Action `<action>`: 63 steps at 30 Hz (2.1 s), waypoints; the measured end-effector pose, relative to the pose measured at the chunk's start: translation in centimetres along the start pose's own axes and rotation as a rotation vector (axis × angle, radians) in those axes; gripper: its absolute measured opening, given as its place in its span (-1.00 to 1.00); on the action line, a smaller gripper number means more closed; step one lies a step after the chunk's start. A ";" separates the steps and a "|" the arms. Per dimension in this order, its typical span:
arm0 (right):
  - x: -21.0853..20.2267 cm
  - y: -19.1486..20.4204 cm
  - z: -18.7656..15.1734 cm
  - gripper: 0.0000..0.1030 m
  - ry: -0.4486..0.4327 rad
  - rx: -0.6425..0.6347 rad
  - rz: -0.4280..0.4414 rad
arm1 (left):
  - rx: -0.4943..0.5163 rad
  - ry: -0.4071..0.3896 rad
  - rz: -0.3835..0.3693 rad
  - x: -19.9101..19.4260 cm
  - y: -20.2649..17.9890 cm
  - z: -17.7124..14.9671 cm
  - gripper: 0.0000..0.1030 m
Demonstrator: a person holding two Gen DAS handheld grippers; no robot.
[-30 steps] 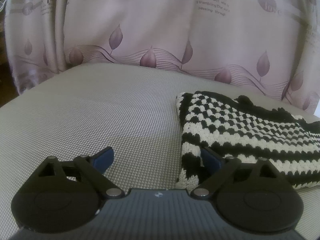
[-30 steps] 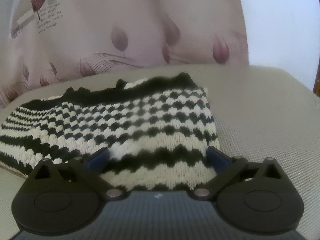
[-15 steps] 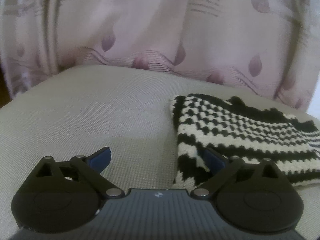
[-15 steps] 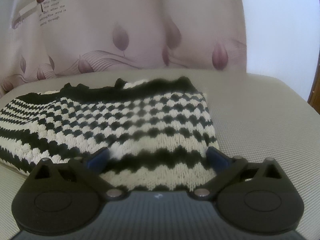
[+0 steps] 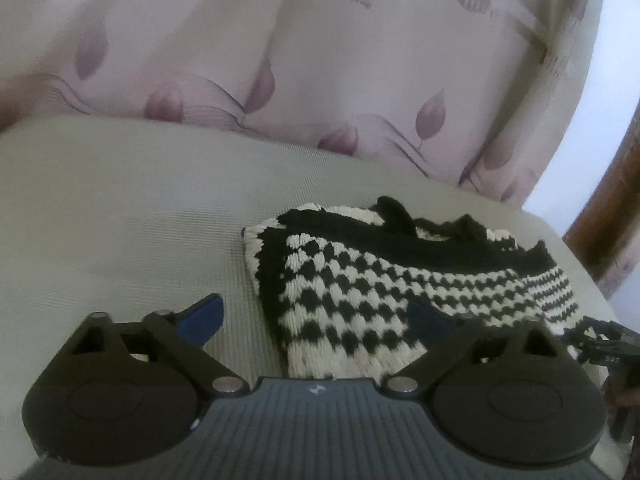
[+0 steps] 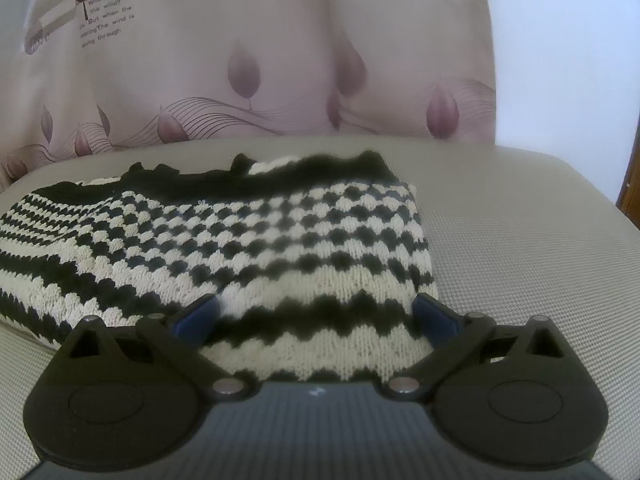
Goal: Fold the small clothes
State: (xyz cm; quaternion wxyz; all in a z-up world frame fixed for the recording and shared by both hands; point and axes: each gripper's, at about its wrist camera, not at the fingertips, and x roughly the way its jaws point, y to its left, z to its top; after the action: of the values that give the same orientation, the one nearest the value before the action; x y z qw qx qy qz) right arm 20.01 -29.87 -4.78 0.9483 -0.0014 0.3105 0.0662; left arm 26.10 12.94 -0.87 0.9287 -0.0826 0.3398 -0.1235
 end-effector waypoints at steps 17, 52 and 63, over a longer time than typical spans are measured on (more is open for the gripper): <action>-0.2 -0.2 -0.1 1.00 -0.002 -0.004 -0.005 | 0.014 -0.042 -0.127 4.1 1.7 0.0 -0.56; -1.5 0.5 -0.6 1.00 -0.054 0.000 -0.017 | 0.118 -0.102 -0.002 3.7 -0.4 -1.1 -0.45; -4.2 2.9 -1.4 1.00 -0.228 -0.128 -0.079 | 0.203 -0.094 0.106 3.7 -2.5 -1.1 -0.46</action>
State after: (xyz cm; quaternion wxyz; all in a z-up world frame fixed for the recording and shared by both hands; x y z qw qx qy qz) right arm 15.52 -27.60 -3.30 0.9773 -0.0663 0.1954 0.0480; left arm 27.71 9.46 -3.35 0.9524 0.0241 0.2854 -0.1039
